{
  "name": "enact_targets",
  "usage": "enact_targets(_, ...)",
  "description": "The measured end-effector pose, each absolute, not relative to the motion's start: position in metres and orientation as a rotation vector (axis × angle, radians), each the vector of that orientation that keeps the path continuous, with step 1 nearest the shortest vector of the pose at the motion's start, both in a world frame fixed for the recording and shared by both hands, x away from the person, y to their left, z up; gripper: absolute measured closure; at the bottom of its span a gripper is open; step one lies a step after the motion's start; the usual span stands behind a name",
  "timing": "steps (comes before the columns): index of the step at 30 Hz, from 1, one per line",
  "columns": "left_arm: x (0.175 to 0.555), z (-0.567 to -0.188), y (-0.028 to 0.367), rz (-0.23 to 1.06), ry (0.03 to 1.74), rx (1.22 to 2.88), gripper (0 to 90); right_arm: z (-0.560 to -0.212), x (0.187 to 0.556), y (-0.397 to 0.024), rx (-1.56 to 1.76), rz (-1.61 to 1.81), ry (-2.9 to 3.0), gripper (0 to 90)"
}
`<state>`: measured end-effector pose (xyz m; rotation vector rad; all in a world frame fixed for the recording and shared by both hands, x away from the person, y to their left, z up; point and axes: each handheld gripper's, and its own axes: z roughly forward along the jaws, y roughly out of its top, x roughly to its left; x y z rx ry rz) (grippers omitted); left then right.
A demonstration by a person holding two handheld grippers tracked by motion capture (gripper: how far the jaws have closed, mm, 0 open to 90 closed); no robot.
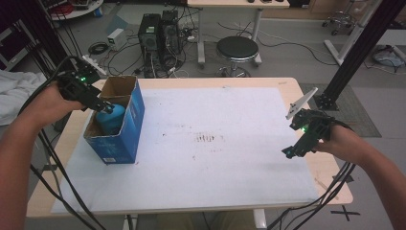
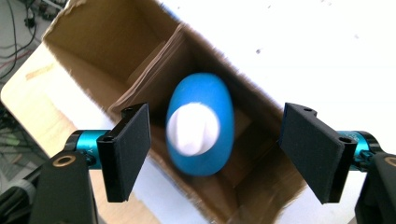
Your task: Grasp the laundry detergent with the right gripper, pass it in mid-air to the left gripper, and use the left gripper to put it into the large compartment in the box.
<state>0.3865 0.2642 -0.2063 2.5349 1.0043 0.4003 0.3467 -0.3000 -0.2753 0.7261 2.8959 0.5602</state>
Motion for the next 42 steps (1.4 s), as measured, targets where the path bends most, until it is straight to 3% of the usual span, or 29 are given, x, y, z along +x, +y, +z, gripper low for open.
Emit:
enact_targets(12, 0.392, -0.174, 0.217, 0.37, 0.766, 2.563, 25.0, -0.272, 0.346, -0.297, 0.734, 0.562, 2.885, 1.1)
enact_targets(27, 0.422, -0.189, 0.119, 0.275, 0.424, 2.751, 25.0, -0.268, 0.347, -0.293, 0.73, 0.58, 2.879, 1.1)
enact_targets(28, 0.423, -0.191, 0.113, 0.269, 0.404, 2.762, 23.9, -0.268, 0.347, -0.292, 0.728, 0.582, 2.878, 1.1)
enact_targets(29, 0.424, -0.193, 0.109, 0.269, 0.393, 2.766, 14.8, -0.268, 0.347, -0.292, 0.733, 0.581, 2.878, 1.1)
enact_targets(30, 0.425, -0.194, 0.106, 0.262, 0.382, 2.771, 12.2, -0.268, 0.348, -0.291, 0.727, 0.583, 2.879, 1.1)
enact_targets(38, 0.428, -0.204, 0.084, 0.249, 0.289, 2.787, 12.1, -0.268, 0.349, -0.289, 0.732, 0.579, 2.884, 1.1)
enact_targets(40, 0.43, -0.206, 0.079, 0.249, 0.298, 2.797, 4.5, -0.268, 0.349, -0.289, 0.73, 0.577, 2.884, 1.1)
enact_targets(42, 0.431, -0.206, 0.075, 0.231, 0.28, 2.8, 4.5, -0.268, 0.35, -0.288, 0.728, 0.578, 2.883, 1.0)
